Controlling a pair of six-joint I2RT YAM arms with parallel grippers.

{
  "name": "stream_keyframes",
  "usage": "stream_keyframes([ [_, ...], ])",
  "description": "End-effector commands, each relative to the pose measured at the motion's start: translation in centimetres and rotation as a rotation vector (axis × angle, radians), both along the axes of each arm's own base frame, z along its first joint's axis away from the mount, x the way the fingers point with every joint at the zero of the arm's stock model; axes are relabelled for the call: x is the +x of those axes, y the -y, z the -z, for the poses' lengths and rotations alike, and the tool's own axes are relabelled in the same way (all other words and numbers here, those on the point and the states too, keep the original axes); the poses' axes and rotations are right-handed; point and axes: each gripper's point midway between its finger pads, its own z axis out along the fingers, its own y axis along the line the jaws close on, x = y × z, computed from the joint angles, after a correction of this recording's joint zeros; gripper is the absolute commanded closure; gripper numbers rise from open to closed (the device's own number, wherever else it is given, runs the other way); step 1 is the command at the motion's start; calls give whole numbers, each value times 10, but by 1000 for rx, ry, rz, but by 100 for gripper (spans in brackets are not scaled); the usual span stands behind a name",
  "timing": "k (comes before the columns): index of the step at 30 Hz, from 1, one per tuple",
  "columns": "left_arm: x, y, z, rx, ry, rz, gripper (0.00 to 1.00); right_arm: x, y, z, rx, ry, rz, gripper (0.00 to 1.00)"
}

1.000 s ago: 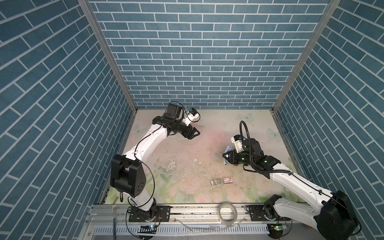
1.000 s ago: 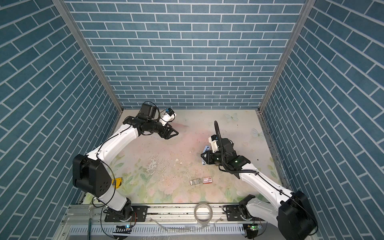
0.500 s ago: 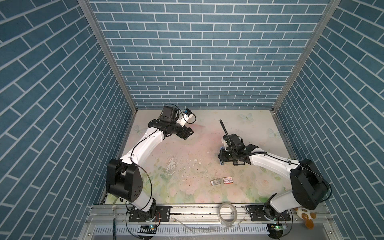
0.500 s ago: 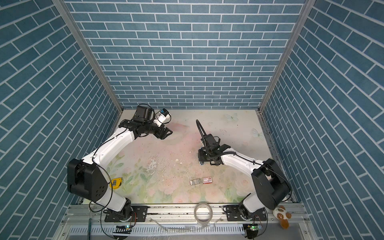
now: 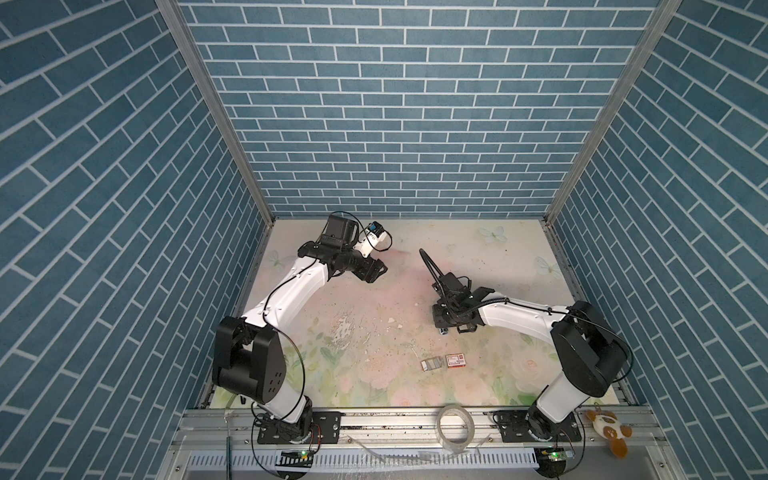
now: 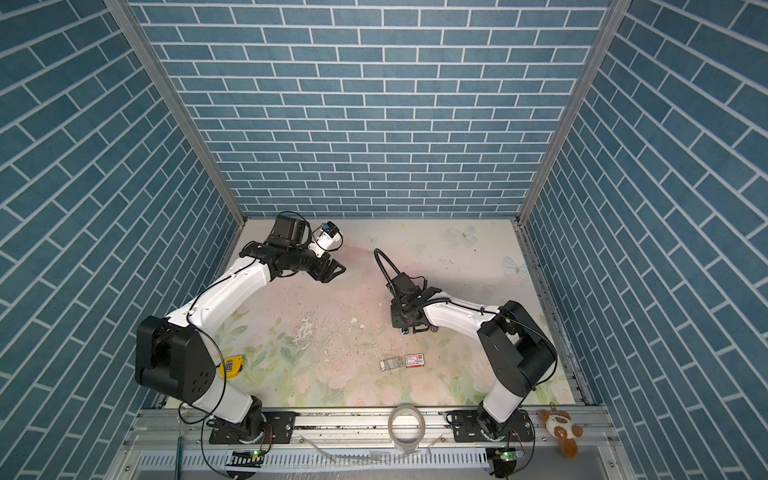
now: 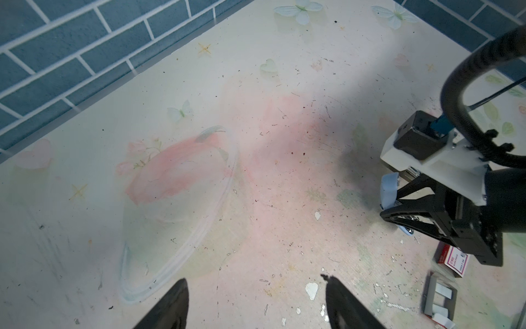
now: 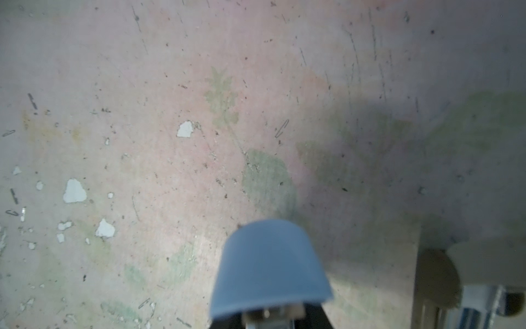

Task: Load the staples into the stapler
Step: 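Lower the opened blue stapler onto the table with the right gripper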

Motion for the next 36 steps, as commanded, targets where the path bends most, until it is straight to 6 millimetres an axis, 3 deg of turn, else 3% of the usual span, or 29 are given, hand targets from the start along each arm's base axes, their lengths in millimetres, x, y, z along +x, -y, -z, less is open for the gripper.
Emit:
stream_keyframes([
  [1, -2, 1, 8, 4, -17, 19, 23, 6, 4, 1, -57, 6, 39, 79],
  [20, -5, 1, 20, 6, -20, 32, 22, -4, 10, 25, -176, -70, 40, 72],
  [36, -9, 0, 22, 10, -24, 36, 20, -3, 7, 20, -183, -53, 25, 57],
])
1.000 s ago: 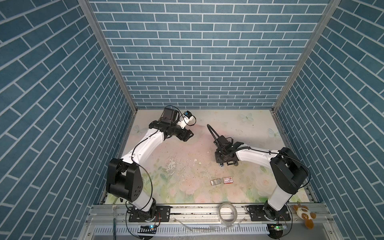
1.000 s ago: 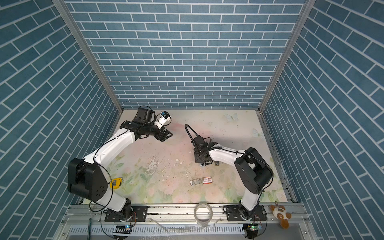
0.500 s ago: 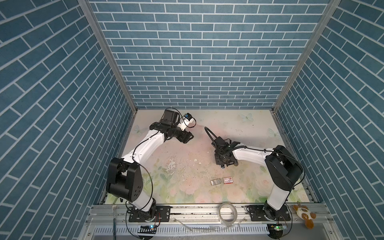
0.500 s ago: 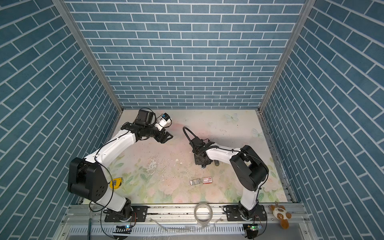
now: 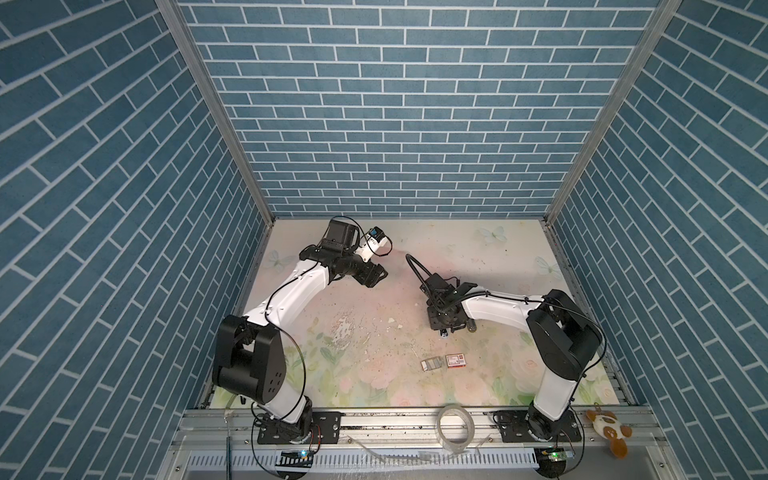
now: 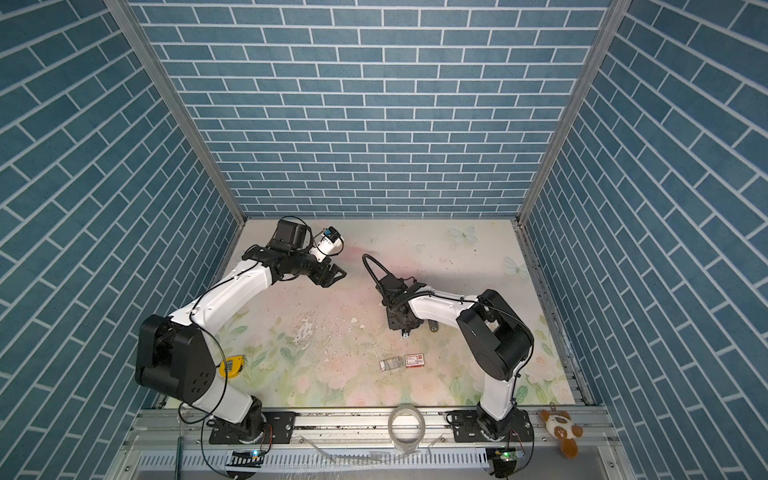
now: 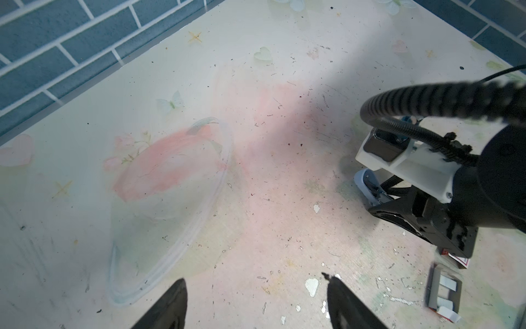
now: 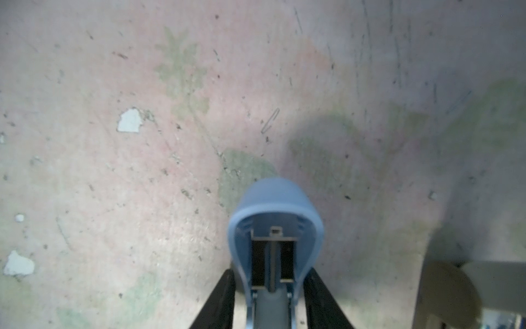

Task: Load the staples into the stapler
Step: 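Lower the opened blue stapler onto the table with the right gripper, then release the blue stapler and move the right gripper over the grey staple tray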

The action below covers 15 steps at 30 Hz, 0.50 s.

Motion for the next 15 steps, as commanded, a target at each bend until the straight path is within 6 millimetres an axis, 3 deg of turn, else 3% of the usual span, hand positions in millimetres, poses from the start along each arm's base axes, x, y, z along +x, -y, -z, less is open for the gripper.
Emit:
stream_keyframes([
  [1, -4, -2, 7, 9, -14, 8, 20, -3, 5, -4, -29, 3, 15, 57],
  [7, -4, -9, 2, 44, 4, -9, 17, -10, 2, -27, 42, 29, 0, 55],
  [15, -13, -17, 1, 73, 3, -21, 16, -39, 5, -49, 121, 40, -40, 57],
])
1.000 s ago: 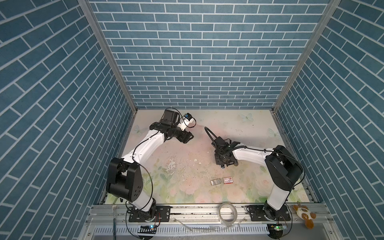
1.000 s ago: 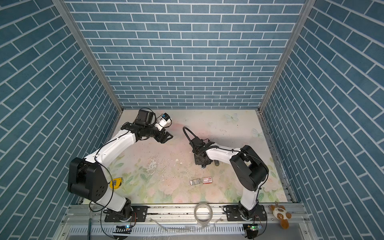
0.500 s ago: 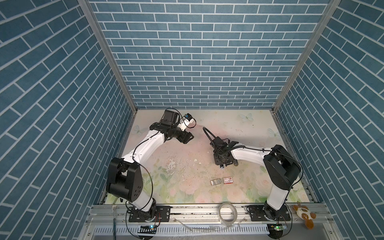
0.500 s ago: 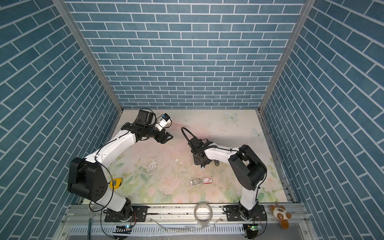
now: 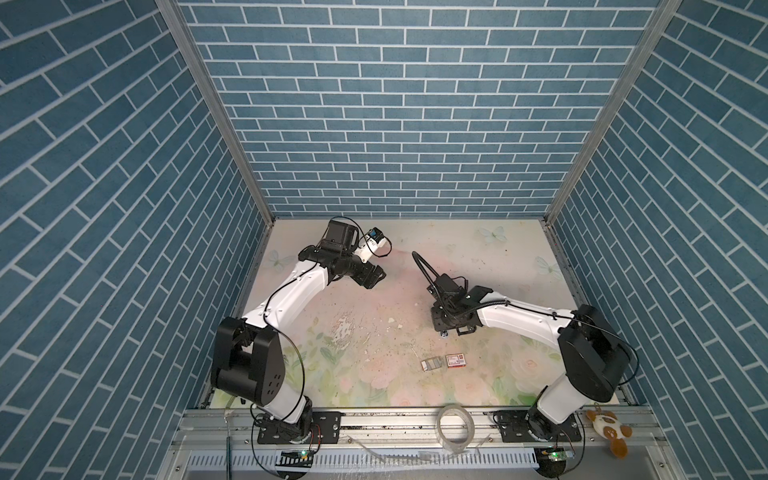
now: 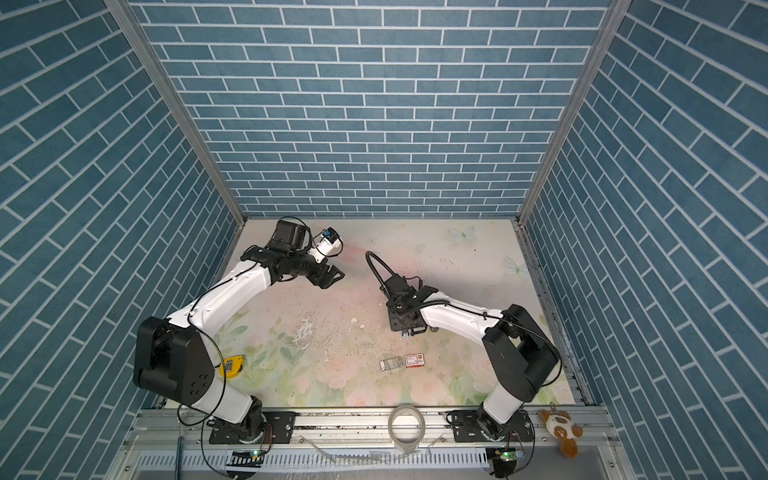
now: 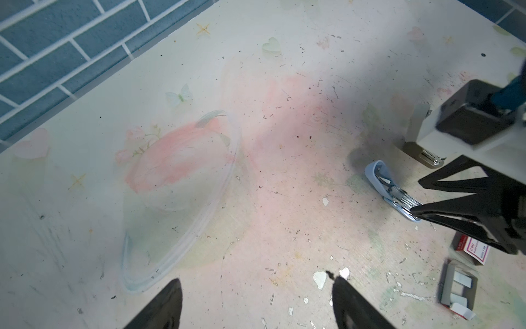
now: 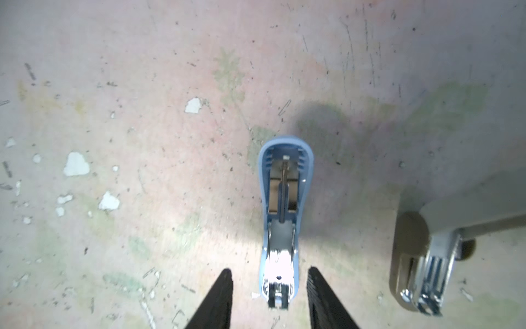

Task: Load the staples into the stapler
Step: 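Release the blue stapler and move the right gripper over the grey staple tray, then lower the right gripper into the grey tray and pinch a white staple strip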

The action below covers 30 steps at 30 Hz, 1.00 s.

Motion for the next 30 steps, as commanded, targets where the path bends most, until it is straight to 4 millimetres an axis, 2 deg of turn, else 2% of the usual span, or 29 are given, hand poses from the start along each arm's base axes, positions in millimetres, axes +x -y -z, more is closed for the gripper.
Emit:
stream_keyframes([
  [1, -12, -6, 1, 22, -13, 10, 16, -22, 3, -8, 30, -16, -19, 58],
  [7, -28, 9, 4, -25, -37, 127, 17, -71, -23, -13, 163, -45, -153, 66],
  [11, -34, 16, 12, -38, -63, 152, 17, -90, -28, -6, 167, -52, -169, 72],
  [14, -36, 20, 15, -41, -75, 170, 17, -95, -32, -4, 173, -51, -173, 75],
  [24, -41, 27, 13, -66, -101, 195, 17, -104, -20, 19, 48, -65, -157, 75],
  [30, -45, 28, 14, -72, -105, 205, 17, -105, -17, 20, 16, -50, -159, 75],
])
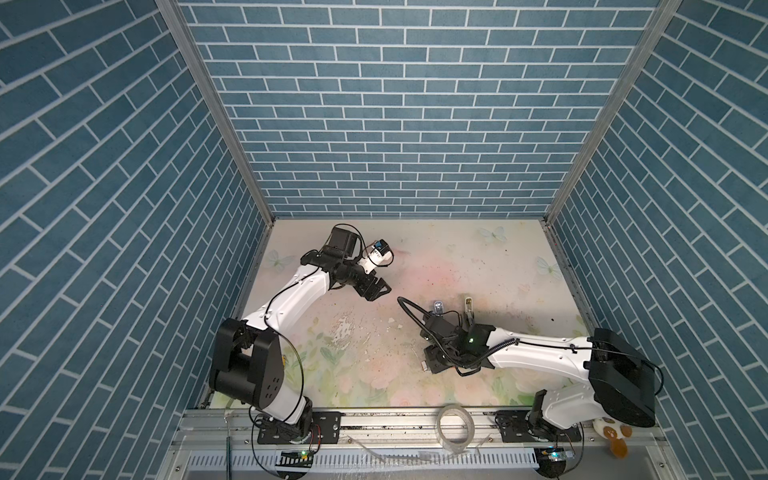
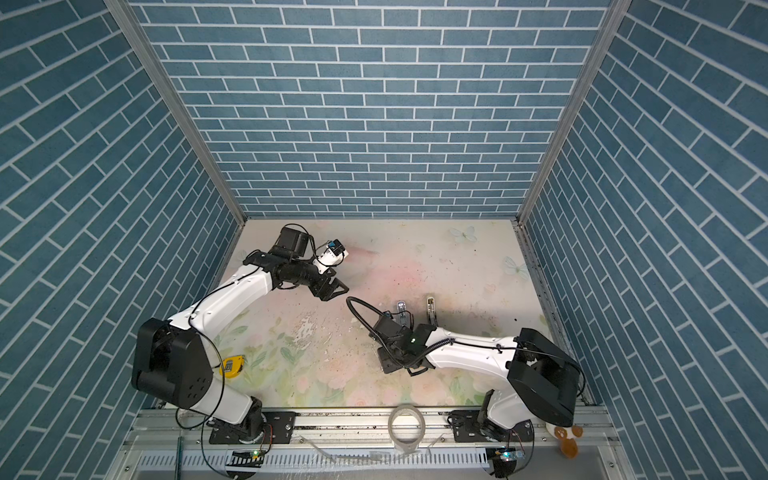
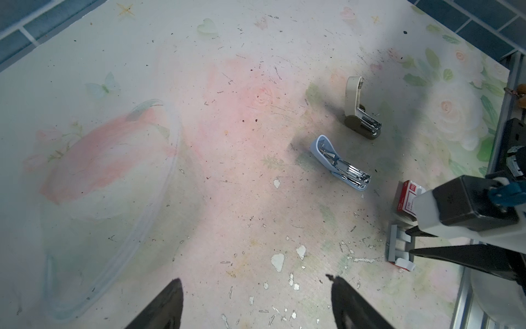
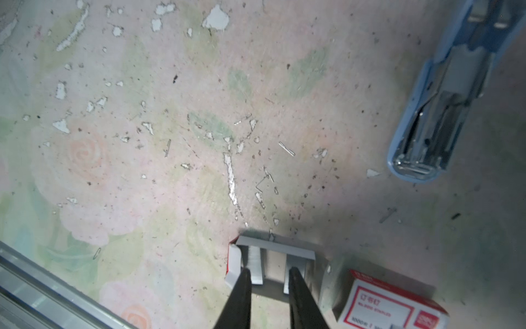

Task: Load the staples into the stapler
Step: 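Lower the right gripper into the grey tray and pinch a white staple strip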

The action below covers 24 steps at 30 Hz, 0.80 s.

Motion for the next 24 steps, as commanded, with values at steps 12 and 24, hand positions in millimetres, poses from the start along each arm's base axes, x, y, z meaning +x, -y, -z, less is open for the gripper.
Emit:
stream_keyframes([
  [12, -8, 7, 2, -12, -28, 35, 17, 2, 13, 10, -74, 10, 48, 76],
  [24, -10, 8, 3, -15, -32, 39, 17, 0, 13, 19, -103, -3, 44, 76],
])
